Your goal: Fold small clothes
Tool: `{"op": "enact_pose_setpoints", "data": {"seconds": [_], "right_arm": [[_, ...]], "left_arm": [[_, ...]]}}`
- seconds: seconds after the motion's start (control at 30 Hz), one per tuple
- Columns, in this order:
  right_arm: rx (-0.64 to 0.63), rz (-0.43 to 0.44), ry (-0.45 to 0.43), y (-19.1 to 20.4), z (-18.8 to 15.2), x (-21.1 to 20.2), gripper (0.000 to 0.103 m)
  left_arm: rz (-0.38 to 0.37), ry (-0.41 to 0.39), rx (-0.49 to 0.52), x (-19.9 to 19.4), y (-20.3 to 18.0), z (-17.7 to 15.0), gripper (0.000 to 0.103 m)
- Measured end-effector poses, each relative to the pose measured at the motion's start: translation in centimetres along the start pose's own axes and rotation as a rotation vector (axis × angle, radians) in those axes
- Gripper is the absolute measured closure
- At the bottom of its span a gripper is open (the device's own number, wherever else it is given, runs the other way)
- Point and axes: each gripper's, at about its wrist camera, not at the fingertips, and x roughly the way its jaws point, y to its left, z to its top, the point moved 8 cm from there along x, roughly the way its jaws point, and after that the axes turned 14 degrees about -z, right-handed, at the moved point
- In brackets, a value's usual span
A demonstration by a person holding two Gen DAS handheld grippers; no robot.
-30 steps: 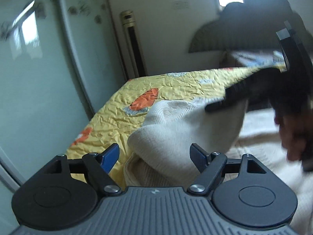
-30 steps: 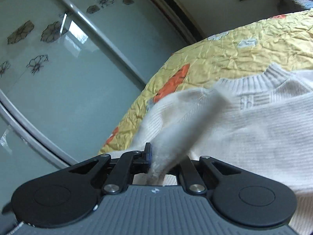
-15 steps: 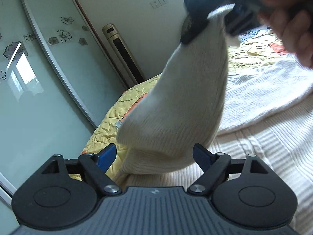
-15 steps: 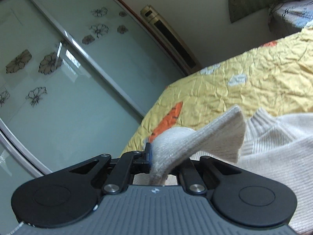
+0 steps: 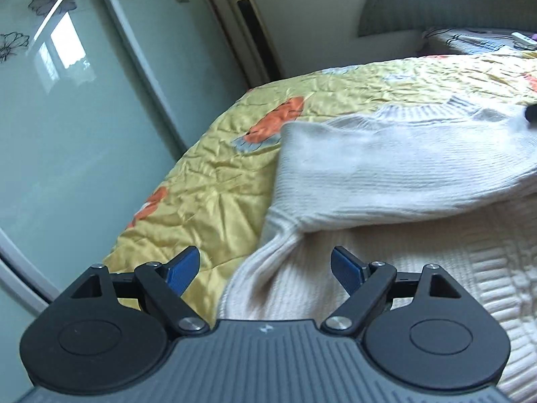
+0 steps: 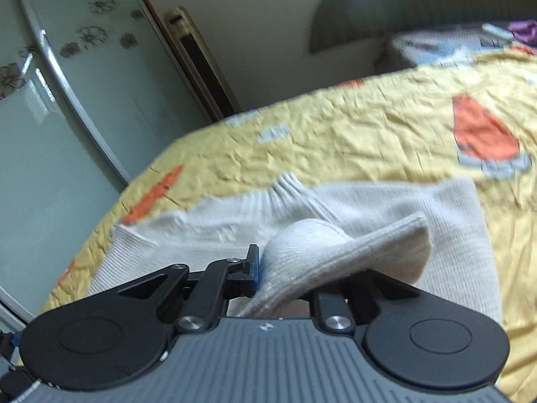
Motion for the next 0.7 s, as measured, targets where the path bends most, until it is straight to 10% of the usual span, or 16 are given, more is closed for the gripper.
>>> {"op": "enact_pose_setpoints", "data": {"seconds": [0.33, 0.47, 0.7], "right_arm": [[0.294, 0.1, 0.068, -5.0, -0.6, 0.4, 0.059], [0.275, 0.064, 0.065, -5.5, -0.7, 0.6, 0.087], [0.047, -0.071, -0.083, -4.5, 0.0, -1.1, 0.089]], "left_arm": [[-0.016, -0.012, -0.013, -1.2, 0.0, -0.4, 0.017], [-0.069, -0.039, -0.046, -2.4, -0.6, 0.4, 0.017], [-0.189, -0.028, -0.141, -3.4, -1.8, 0.5, 0.017]]}}
